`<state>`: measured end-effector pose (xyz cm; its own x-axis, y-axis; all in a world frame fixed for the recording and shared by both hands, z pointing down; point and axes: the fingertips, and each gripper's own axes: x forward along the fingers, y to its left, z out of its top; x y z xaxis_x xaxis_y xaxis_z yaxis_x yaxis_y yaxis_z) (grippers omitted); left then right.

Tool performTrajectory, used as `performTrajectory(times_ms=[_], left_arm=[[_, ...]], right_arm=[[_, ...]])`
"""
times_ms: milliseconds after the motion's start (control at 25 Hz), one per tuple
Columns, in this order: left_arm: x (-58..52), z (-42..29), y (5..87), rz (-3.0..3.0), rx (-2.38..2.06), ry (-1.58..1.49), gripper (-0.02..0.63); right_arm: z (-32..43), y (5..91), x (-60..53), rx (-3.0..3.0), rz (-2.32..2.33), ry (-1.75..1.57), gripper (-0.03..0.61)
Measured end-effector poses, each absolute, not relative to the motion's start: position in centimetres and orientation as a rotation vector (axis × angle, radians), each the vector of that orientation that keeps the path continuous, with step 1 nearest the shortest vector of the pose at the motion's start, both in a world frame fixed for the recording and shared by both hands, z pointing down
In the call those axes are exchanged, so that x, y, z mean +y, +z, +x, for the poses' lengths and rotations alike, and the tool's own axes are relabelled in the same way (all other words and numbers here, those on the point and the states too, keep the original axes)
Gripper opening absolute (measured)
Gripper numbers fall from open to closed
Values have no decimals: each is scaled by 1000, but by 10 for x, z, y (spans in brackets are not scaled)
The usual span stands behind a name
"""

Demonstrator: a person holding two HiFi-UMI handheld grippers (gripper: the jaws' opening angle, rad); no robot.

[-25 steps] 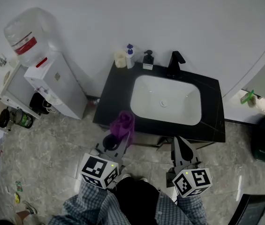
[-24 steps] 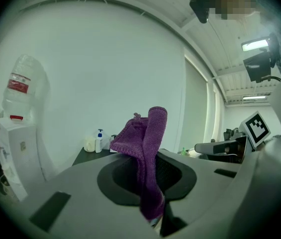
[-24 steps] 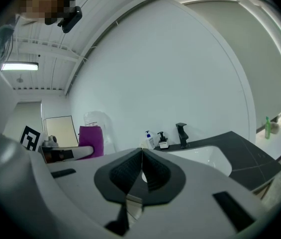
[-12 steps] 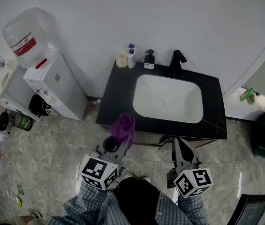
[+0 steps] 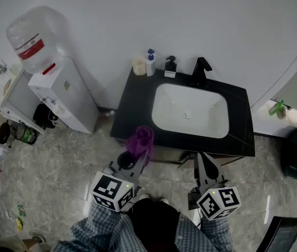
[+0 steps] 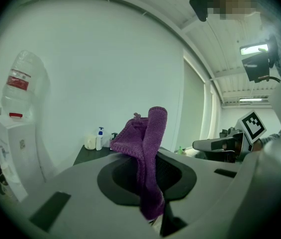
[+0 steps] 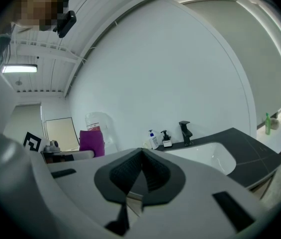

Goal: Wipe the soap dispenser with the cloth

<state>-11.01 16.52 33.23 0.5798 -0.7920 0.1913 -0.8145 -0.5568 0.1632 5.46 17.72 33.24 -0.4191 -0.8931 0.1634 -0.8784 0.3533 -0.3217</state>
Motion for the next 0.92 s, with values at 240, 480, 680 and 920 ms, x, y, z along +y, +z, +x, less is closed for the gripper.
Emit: performTrajectory(times_ms=[240,480,680,920], left_arm=[[167,-114,334,2569,-1341,148,60],[170,-115,337,2562,-1342,148,60],[170,-112,337,2564,-1340,147,60],[171,-110,335,2567,-1334,142,60]], right_arm=[[50,334,179,2556,-1666,-586,18],[50,335,182,2559,-1669,-586,18],[51,336,182,2561,-1666,-590,18],[49,335,183,2574,-1663,-589,18]])
